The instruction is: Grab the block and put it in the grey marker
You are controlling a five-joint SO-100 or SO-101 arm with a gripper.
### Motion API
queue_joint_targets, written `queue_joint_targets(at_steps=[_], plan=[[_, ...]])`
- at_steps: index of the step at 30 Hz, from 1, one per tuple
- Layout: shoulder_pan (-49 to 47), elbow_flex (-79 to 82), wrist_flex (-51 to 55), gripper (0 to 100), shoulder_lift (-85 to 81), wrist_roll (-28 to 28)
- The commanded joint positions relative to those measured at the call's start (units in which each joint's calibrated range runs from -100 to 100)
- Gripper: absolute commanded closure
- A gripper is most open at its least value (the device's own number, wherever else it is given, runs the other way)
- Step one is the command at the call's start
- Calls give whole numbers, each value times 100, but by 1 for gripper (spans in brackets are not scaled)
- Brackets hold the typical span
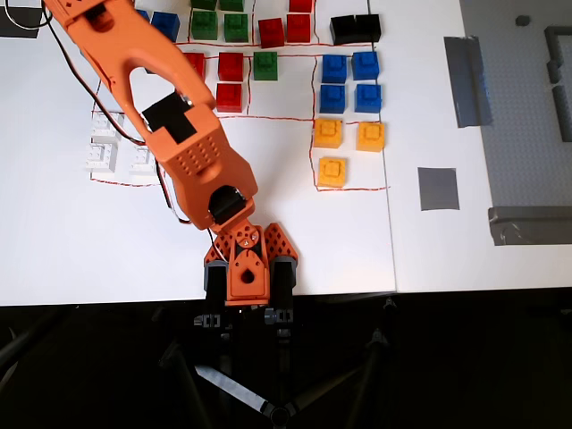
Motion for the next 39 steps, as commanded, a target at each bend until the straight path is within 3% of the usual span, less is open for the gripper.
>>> queue_joint_targets(at_steps=[1, 16, 39], plan=[[123, -315, -157, 82, -275, -15], [364, -406, -206, 67, 399, 68], [647, -1005, -491, 70, 1262, 259]])
